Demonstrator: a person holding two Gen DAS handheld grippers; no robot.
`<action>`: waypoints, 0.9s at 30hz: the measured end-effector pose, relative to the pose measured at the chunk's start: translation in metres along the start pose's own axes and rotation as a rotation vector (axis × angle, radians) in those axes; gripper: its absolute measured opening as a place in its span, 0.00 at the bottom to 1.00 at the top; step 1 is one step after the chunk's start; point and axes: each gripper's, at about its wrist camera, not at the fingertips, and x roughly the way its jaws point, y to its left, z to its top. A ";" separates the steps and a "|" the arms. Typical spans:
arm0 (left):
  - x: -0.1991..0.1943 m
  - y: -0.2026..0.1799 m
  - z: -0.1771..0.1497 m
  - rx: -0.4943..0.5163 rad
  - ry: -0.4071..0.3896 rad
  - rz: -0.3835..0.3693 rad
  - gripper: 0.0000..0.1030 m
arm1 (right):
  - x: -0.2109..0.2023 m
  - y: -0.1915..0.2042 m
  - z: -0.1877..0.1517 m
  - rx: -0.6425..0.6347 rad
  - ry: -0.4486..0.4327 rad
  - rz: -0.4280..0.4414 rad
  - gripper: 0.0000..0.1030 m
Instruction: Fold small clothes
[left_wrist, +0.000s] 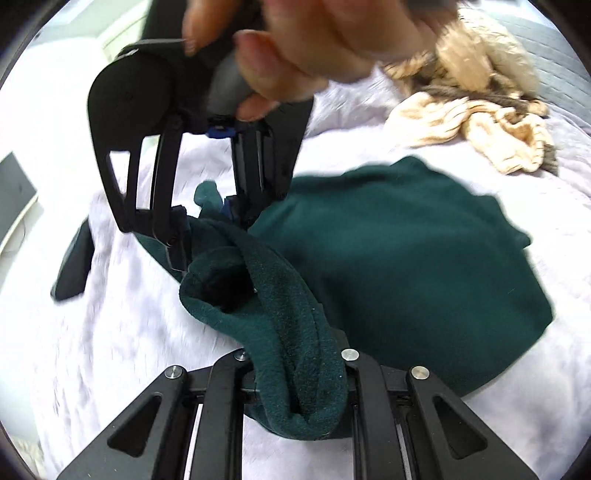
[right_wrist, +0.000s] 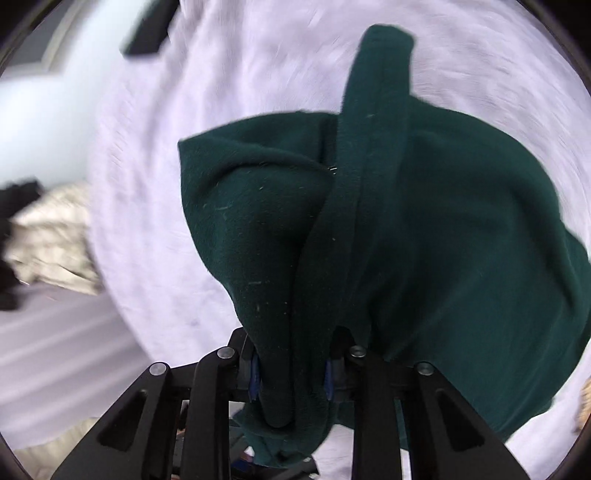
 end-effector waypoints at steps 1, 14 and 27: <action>-0.005 -0.006 0.008 0.019 -0.014 -0.007 0.15 | -0.011 -0.009 -0.009 0.010 -0.035 0.037 0.26; -0.012 -0.146 0.040 0.327 -0.034 -0.113 0.15 | -0.071 -0.193 -0.148 0.288 -0.440 0.366 0.26; -0.056 -0.127 -0.004 0.337 0.064 -0.237 0.16 | 0.008 -0.285 -0.201 0.487 -0.478 0.484 0.37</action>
